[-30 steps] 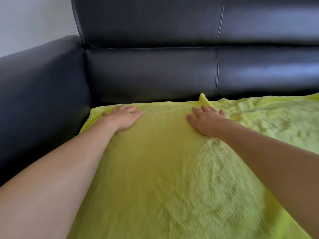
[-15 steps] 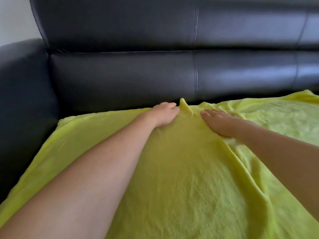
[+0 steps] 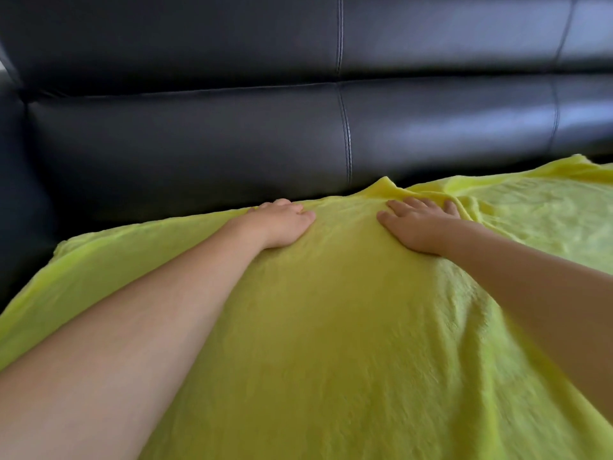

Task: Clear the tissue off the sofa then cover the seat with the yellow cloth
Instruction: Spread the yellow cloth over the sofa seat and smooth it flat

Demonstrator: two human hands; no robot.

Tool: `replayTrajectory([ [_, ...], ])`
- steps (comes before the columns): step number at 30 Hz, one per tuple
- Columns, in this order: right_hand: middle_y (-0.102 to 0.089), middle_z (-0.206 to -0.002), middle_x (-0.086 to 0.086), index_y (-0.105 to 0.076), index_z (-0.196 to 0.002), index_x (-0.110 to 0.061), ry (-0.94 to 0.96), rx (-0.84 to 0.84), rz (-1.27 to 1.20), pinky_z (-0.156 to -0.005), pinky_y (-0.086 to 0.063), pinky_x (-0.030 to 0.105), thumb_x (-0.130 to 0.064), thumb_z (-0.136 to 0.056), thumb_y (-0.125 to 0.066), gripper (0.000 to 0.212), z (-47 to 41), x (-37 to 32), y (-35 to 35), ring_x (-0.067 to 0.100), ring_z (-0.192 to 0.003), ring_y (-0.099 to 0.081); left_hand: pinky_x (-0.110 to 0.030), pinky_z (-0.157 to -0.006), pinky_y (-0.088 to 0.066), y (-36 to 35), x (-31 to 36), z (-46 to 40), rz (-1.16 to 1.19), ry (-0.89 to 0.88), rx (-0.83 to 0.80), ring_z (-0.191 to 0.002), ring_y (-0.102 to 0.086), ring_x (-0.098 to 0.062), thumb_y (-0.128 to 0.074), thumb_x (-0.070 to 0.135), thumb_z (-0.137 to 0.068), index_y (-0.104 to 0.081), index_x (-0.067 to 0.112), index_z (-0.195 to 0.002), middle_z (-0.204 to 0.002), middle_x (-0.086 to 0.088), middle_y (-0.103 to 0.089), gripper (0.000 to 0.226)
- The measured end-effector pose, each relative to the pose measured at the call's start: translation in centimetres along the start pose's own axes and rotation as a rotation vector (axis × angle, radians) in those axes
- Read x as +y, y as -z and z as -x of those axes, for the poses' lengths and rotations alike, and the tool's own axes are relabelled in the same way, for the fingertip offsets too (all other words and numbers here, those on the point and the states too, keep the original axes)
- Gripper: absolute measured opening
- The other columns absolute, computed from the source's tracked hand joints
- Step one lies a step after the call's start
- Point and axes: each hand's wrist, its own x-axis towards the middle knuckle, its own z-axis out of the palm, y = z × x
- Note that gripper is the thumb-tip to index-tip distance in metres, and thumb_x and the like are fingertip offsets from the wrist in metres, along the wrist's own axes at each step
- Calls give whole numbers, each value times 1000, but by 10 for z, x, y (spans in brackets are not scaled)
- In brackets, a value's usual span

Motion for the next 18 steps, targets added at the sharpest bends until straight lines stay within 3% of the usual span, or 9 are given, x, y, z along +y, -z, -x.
replayTrajectory([
  [5,-13,-161,4,-19,-152,-30,-53,-32,52,-115,-6,57,-65,-93,-10,70,7,0,6,32,-147,-13,-46,-115,-21,3,42,-3,42,-61,17,-144,-22,-30,-23,52,-99,-33,26,-149,-161,0,-20,58],
  [8,-36,-148,9,-40,-142,-20,-16,178,105,-108,-25,50,-55,-95,-21,61,6,0,14,33,-136,-33,-45,-116,-19,-3,55,-8,21,-72,-1,-146,-19,-28,-23,55,-97,-29,28,-152,-162,1,-18,61],
  [11,-39,-145,8,-42,-140,-19,6,328,36,-107,-26,46,-49,-96,-26,55,0,5,19,30,-134,-34,-47,-118,-16,-2,55,-11,-9,-35,-44,-148,-14,-29,-22,57,-97,-24,30,-154,-163,2,-13,63],
  [15,-23,-158,0,-25,-152,-25,18,135,-202,-117,-14,45,-49,-101,-20,56,-12,36,23,23,-146,-19,-52,-112,-27,5,68,-22,-39,6,-9,-141,-27,-32,-22,46,-90,-33,26,-149,-158,-1,-23,63],
  [18,-28,-157,3,-29,-151,-28,-21,-15,-408,-117,-18,42,-49,-103,-17,54,-17,54,25,27,-143,-26,-48,-114,-26,7,94,-27,88,-77,52,-144,-25,-26,-24,39,-94,-28,26,-152,-161,4,-19,59],
])
